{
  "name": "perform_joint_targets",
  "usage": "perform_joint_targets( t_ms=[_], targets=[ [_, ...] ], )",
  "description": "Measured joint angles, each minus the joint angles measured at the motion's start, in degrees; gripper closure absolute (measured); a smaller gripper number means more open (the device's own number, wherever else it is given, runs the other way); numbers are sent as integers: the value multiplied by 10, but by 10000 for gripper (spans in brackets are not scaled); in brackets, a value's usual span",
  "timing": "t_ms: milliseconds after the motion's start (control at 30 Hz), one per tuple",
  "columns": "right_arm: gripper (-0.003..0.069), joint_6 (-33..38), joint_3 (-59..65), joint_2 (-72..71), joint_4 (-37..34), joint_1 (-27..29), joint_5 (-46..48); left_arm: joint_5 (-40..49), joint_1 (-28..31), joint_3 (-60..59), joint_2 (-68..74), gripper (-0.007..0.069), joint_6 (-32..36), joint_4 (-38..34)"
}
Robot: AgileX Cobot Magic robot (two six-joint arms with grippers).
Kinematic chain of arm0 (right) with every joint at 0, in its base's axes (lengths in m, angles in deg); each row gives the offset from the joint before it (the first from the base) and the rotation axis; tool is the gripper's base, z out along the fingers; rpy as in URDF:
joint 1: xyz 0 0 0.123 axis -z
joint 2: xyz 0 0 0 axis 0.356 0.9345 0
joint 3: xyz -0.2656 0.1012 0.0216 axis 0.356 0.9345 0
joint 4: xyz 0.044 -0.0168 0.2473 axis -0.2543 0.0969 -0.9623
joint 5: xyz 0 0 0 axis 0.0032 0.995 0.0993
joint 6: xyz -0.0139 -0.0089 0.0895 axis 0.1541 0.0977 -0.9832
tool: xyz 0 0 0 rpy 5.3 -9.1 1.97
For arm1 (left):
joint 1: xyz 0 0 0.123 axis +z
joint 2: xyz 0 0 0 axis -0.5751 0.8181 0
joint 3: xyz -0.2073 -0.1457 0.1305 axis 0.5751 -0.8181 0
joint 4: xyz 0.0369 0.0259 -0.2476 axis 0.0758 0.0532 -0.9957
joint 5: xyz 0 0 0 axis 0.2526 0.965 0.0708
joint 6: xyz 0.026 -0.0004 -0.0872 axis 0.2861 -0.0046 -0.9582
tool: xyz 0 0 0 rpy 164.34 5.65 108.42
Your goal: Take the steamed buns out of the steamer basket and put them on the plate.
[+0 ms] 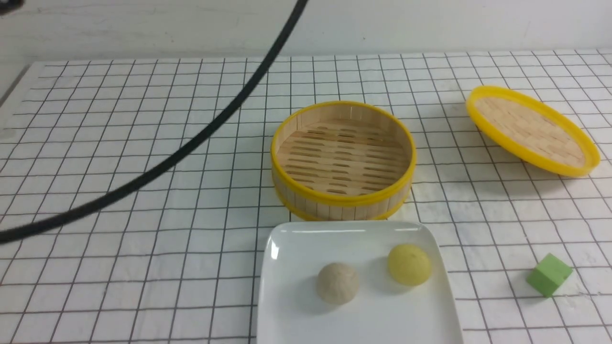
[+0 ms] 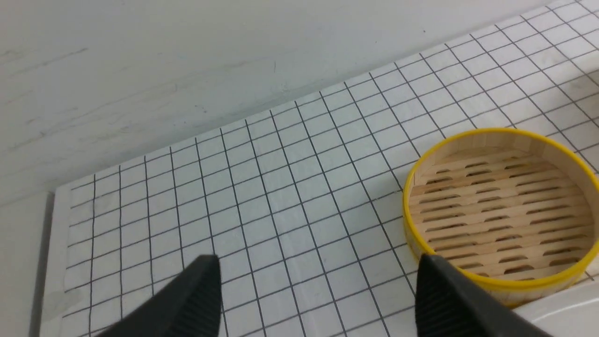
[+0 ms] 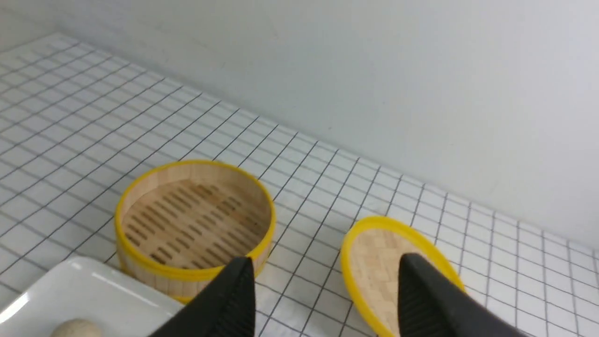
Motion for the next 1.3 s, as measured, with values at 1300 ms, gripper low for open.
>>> perform_joint_targets(
  t_ms=[1300],
  targets=[
    [241, 83, 328, -349, -152, 11, -64, -163, 0, -540, -463, 126, 79, -188]
  ],
)
